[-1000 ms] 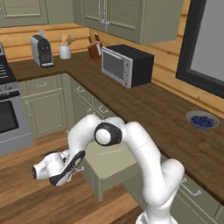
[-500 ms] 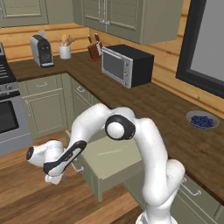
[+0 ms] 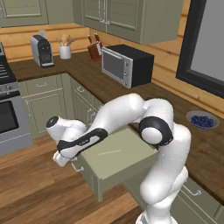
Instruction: Take a straw from the drawer in front and place it inside the glass cup on the dining counter.
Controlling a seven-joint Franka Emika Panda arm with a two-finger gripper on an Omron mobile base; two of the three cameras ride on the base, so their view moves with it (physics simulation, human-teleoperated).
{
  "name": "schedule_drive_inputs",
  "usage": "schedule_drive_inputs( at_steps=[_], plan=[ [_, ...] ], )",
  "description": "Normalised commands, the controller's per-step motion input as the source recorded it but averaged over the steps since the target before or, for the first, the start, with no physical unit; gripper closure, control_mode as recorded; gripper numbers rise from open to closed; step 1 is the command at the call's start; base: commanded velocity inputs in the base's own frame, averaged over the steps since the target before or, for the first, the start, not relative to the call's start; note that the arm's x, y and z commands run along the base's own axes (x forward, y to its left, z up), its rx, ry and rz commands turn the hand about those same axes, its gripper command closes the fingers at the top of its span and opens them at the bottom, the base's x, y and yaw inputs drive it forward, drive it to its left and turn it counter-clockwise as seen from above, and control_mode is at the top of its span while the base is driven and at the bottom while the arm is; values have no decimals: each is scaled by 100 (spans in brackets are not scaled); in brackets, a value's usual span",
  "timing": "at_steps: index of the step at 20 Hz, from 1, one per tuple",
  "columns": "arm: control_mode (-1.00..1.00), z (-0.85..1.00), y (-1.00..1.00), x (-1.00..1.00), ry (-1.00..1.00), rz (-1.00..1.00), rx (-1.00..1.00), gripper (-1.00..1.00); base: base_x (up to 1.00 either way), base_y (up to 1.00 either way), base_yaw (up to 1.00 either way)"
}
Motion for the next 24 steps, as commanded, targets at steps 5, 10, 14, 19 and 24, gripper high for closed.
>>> schedule_drive_inputs(
  at_steps=[5, 10, 14, 19, 24],
  plan=[
    [-100, 48, -82, 11, 7, -9, 16, -100, 0, 0, 0],
    [-100, 0, -44, 42, 8, -1, 3, -100, 0, 0, 0],
    [-100, -12, -25, 61, 7, 0, 0, -100, 0, 0, 0],
    [-100, -37, -10, 48, 8, 0, -2, -100, 0, 0, 0],
    [-100, -60, -12, 20, 4, 3, -1, -100, 0, 0, 0]
  ],
)
